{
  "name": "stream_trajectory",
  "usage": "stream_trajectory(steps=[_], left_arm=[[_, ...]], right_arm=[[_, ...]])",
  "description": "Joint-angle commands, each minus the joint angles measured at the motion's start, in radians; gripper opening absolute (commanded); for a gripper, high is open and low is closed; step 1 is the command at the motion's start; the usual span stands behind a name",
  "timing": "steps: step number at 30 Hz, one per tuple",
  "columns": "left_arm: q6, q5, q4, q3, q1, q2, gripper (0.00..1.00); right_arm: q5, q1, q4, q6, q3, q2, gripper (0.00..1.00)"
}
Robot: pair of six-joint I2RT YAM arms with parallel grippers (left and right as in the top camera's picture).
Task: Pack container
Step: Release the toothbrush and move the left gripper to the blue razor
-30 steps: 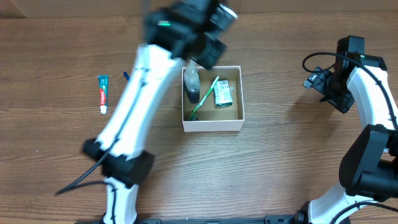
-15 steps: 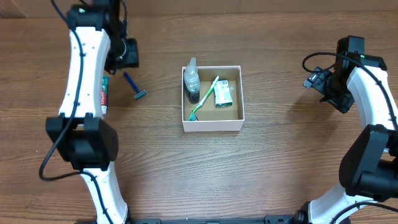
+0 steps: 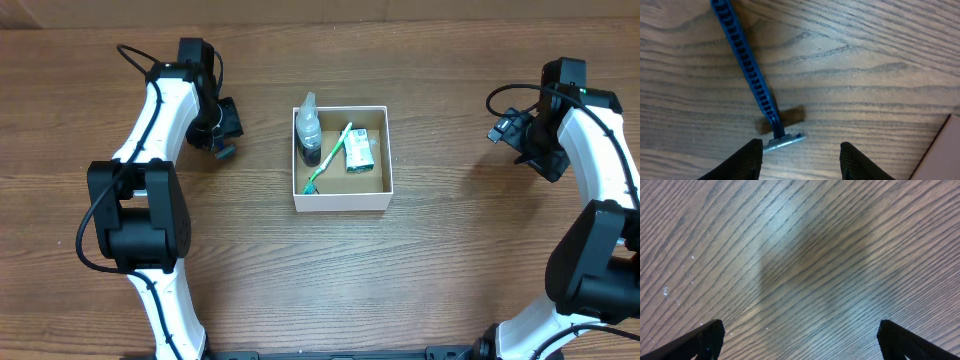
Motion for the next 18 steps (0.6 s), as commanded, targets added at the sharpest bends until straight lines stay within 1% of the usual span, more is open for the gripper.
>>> stream_trajectory(steps=[1, 3, 10, 18], left_arm=[[-0.053, -0.006, 0.051, -0.036, -0.001, 0.002, 0.53], [-0.078, -0.034, 0.071, -0.042, -0.001, 0.002, 0.54], [-0.104, -0.13, 0.092, -0.05, 0.003, 0.002, 0.55], [-0.134, -0.127, 0.202, -0.164, 0.037, 0.002, 0.52]], right_arm=[[0.01, -0.002, 0.003, -0.006, 0.002, -0.002, 1.0], [0.01, -0.002, 0.003, -0.006, 0.002, -0.002, 1.0], [0.01, -0.002, 0.003, -0.006, 0.002, -0.002, 1.0], [0.01, -0.002, 0.003, -0.006, 0.002, -0.002, 1.0]])
